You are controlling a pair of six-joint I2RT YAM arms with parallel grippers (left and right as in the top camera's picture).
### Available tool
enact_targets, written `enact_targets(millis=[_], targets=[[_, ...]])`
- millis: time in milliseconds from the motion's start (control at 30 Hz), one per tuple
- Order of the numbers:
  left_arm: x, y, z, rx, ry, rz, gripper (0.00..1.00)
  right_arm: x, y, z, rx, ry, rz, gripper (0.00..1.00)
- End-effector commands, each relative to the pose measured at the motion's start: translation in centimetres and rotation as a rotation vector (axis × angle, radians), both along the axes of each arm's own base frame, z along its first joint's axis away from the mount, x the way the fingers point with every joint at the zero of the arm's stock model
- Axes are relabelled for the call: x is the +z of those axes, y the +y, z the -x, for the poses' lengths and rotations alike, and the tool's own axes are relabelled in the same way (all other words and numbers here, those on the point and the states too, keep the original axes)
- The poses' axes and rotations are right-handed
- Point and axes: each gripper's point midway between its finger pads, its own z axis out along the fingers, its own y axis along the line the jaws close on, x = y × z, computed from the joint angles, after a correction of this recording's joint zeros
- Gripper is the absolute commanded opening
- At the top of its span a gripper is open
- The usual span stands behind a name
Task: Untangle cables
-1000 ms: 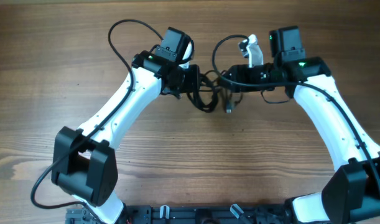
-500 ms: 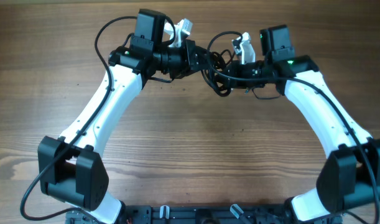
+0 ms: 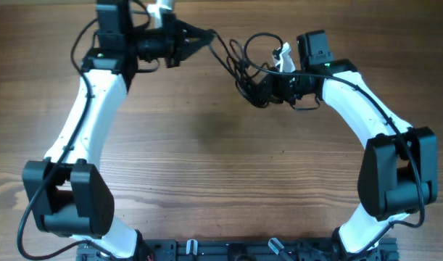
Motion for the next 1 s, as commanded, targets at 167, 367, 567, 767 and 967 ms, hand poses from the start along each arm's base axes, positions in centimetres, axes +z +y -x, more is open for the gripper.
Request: enact_targets(millis=[167,367,567,767,967], targets=[[5.1,11.0,-2.2,0.266,-0.145,-0.014,0.04,-6.8,-9.0,2.8,-0.115,0.171,0.464,0.04],[0.3,4.2,0.0,0.188,0.036,-0.13,0.04,-2.9,-5.2,3.7,0.088,0.054,0.247,0.04],[-5.0,-2.4,2.5,0.211,0.149,-0.388,0.04,5.5,-6.0,4.5,0.04,-0.16,0.26,0.04],[-9.8,-1.6,5.0,0.13,-0.017,-0.786,0.77,7.0,-6.9,4.3,-0.046,-0.179,0.288,0.15],[-9.2,1.7,3.5,0.174,-0.118,-0.923,1.0,6.8,-7.5,4.0,-0.068,-0.184,0.323,0.31]])
